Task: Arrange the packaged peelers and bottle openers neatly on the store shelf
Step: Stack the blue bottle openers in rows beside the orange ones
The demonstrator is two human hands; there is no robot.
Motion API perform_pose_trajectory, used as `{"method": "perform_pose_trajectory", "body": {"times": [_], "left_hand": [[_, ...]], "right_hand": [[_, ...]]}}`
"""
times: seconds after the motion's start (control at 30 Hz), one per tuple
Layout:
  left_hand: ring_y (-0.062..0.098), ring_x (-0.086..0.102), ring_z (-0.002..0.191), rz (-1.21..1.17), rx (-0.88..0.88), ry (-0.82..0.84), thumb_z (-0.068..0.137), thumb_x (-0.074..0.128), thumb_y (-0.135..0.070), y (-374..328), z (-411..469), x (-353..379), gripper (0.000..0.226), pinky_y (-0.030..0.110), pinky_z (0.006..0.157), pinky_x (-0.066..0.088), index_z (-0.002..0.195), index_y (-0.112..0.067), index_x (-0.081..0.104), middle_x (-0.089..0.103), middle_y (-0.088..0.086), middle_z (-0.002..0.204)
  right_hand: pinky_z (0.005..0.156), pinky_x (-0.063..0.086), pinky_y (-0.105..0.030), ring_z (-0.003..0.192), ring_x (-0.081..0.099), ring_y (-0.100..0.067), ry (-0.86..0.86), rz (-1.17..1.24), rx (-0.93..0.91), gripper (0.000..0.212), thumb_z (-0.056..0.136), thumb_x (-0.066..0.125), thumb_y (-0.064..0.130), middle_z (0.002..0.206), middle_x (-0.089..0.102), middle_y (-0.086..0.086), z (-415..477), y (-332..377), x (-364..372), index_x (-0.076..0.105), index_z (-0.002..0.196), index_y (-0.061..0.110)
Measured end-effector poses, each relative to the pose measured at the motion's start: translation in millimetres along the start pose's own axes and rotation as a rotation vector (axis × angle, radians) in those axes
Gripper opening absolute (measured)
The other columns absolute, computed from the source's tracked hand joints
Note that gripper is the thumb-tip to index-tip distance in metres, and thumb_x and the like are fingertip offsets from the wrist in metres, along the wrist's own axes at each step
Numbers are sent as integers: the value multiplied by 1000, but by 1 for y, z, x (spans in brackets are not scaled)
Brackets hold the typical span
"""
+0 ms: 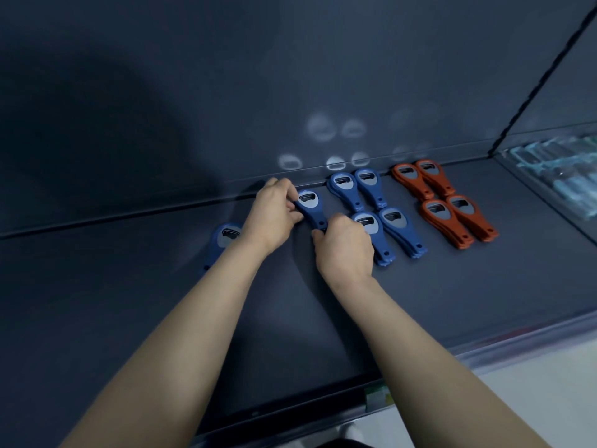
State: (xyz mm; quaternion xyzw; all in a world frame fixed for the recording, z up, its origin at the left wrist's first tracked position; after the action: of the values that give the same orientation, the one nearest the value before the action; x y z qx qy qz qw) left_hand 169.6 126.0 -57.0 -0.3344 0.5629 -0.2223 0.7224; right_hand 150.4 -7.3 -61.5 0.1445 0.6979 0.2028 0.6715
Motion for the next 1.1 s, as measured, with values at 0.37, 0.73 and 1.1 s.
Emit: {"method": "perform_pose_trajectory", "body": {"times": [0.37,0.73,1.1], "left_hand": [[23,61,86,-15,8,-13,78,64,8,-2,-5,-1,24,34,81,53,83,-12,51,50,4,94],[17,59,87,27,-8,-88,83,61,3,-2,-31,-28,16,33,83,52,91,-10,56,49,-3,97],[7,53,88,48,-126,-229,87,57,-4,18,-71,-68,15,5,68,38,99,-14,58,52,-5,101]], "right_hand": [[64,40,-33,95,62,-34,-22,-67,0,28,96,49,28,102,65,-15,11,2,4,55,102,2],[62,39,-32,92,62,-33,-47,-73,9,29,96,48,28,100,65,-15,20,0,3,55,100,1],[64,42,-34,93,62,-34,-50,-63,-7,32,96,51,32,100,66,-16,19,3,2,55,101,0]]}}
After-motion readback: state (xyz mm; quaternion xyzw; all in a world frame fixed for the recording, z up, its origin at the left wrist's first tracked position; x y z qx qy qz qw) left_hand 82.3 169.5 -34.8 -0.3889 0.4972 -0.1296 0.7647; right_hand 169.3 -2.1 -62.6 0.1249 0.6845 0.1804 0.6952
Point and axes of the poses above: each hand's wrist, its own z-axis towards the middle knuckle, its own x-axis out of the palm, y = z × x, the point moved 8 cm from there along z, towards the middle knuckle
